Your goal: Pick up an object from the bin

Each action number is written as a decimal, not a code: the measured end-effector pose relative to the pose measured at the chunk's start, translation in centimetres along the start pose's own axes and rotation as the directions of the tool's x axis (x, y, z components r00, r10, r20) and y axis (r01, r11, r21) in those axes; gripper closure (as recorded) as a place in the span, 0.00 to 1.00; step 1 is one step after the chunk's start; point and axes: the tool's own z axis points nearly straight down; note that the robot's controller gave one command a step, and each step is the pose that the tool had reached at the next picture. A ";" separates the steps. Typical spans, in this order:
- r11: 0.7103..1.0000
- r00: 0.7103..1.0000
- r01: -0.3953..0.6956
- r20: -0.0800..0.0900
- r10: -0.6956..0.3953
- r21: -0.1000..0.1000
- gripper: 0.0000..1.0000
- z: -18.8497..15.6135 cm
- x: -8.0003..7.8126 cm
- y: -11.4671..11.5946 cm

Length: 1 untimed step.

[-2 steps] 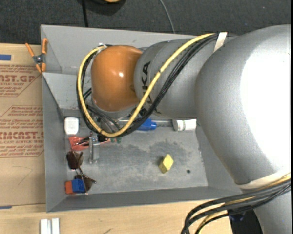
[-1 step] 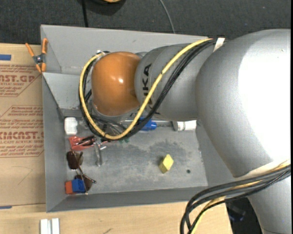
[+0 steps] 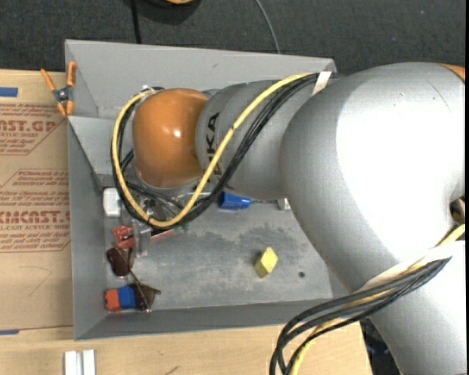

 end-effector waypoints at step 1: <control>1.000 1.000 0.000 0.000 0.000 0.000 1.00 0.0 0.0 0.0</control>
Offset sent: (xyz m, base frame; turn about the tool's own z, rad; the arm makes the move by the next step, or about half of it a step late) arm -0.0179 0.0064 0.0686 0.0013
